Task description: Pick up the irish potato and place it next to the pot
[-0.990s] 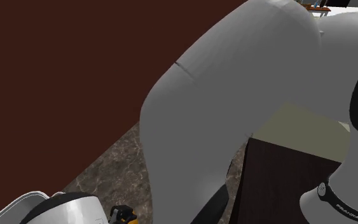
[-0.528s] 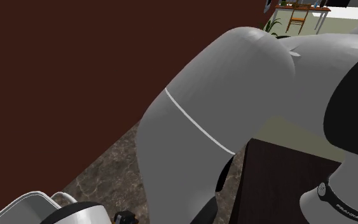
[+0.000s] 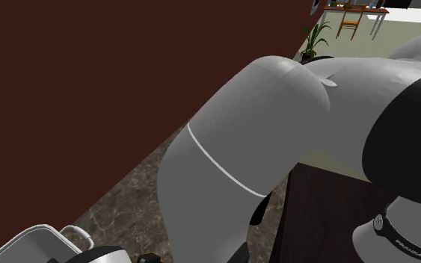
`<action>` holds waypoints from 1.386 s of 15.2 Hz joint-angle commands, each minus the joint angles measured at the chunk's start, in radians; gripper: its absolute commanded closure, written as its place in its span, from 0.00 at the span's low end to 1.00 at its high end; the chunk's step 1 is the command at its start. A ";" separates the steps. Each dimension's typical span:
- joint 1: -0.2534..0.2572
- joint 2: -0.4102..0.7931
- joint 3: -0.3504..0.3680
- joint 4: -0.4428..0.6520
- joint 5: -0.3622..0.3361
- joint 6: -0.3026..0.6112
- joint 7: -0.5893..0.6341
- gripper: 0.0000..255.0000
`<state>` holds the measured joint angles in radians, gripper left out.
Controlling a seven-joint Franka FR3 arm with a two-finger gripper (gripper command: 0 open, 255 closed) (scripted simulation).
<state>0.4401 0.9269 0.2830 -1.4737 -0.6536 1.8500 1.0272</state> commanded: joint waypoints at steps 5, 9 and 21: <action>-0.002 0.004 -0.002 0.000 -0.002 0.004 0.000 0.00; -0.001 0.007 -0.002 0.005 -0.002 0.003 -0.001 0.00; 0.029 -0.016 0.018 0.082 0.027 -0.097 -0.023 0.00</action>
<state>0.4694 0.9112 0.3006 -1.3915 -0.6264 1.7538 1.0040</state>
